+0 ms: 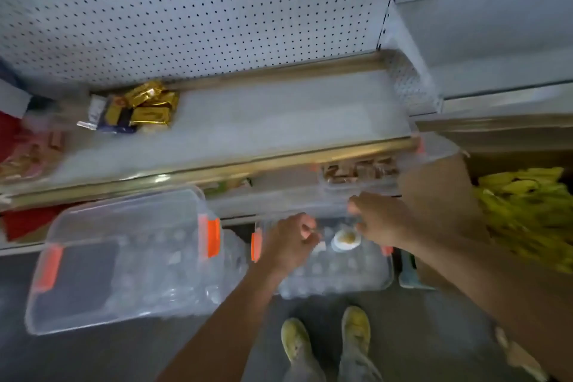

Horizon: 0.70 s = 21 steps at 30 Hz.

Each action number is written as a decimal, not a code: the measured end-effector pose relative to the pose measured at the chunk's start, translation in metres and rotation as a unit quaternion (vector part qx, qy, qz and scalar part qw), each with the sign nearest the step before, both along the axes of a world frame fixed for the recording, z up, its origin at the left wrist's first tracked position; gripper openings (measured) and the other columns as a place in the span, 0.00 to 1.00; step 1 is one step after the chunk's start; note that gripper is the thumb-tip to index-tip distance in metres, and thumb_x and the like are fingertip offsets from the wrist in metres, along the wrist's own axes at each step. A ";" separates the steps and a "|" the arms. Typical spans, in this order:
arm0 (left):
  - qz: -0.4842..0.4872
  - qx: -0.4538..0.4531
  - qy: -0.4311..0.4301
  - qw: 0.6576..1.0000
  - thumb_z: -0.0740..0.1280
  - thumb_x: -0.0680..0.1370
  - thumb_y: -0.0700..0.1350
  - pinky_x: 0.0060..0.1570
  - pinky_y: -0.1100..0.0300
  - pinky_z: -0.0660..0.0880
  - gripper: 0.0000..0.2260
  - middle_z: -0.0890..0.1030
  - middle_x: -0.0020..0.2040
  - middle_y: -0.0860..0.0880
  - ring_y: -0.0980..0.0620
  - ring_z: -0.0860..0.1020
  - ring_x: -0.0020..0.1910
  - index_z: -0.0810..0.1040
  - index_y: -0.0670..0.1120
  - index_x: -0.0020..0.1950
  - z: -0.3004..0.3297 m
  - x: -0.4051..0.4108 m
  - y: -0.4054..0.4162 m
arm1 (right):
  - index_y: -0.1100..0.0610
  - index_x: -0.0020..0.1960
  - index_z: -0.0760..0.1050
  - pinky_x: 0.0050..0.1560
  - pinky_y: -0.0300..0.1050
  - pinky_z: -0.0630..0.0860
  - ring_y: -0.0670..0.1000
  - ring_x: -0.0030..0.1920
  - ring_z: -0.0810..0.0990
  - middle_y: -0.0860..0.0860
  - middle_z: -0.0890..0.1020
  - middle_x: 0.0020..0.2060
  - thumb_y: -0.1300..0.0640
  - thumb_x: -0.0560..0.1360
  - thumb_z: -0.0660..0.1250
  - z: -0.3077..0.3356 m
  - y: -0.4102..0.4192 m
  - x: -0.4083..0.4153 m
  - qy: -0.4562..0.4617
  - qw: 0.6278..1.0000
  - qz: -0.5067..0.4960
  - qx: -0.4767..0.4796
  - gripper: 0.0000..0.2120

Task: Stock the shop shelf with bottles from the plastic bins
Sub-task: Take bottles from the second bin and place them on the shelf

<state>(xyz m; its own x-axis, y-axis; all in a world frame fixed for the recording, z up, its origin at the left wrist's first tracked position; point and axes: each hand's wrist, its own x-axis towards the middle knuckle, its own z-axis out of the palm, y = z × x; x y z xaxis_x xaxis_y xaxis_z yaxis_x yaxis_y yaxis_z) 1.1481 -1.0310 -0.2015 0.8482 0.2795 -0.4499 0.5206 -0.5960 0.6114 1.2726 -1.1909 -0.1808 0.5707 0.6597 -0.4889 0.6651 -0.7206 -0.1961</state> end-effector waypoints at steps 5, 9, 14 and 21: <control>0.006 -0.033 0.059 0.998 0.68 0.77 0.49 0.55 0.60 0.75 0.10 0.83 0.53 0.51 0.53 0.81 0.52 0.78 0.49 0.56 -0.084 -0.009 -0.016 | 0.54 0.65 0.68 0.53 0.51 0.76 0.55 0.56 0.78 0.53 0.74 0.59 0.57 0.75 0.66 -0.093 -0.011 -0.003 0.059 0.997 -0.020 -0.045 0.19; 0.020 -0.062 0.090 0.994 0.68 0.77 0.51 0.56 0.59 0.75 0.14 0.82 0.56 0.51 0.52 0.80 0.54 0.76 0.49 0.61 -0.148 -0.002 -0.027 | 0.54 0.72 0.61 0.55 0.48 0.73 0.56 0.62 0.75 0.55 0.70 0.66 0.60 0.75 0.68 -0.158 -0.018 -0.001 0.070 0.995 -0.040 -0.061 0.29; 0.026 -0.094 0.131 0.987 0.66 0.78 0.52 0.63 0.58 0.72 0.21 0.76 0.66 0.50 0.50 0.77 0.62 0.69 0.49 0.69 -0.226 0.005 -0.044 | 0.53 0.75 0.56 0.58 0.47 0.73 0.58 0.64 0.72 0.56 0.65 0.69 0.61 0.74 0.68 -0.227 -0.019 0.002 0.064 0.994 -0.066 -0.055 0.34; 0.028 -0.145 0.133 0.980 0.69 0.77 0.46 0.70 0.52 0.66 0.34 0.63 0.77 0.50 0.47 0.67 0.73 0.55 0.52 0.78 -0.301 0.033 -0.058 | 0.52 0.73 0.63 0.60 0.50 0.75 0.56 0.67 0.68 0.52 0.67 0.70 0.62 0.77 0.65 -0.289 -0.022 -0.002 0.083 0.989 -0.119 0.017 0.27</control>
<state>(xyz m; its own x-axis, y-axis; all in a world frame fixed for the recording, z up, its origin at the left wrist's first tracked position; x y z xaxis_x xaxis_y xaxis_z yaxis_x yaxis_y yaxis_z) 1.1812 -1.0890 -0.5025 0.6775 0.1502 -0.7200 0.7111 -0.3838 0.5891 1.2711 -1.2127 -0.4698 0.6259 0.5341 -0.5683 0.4343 -0.8439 -0.3149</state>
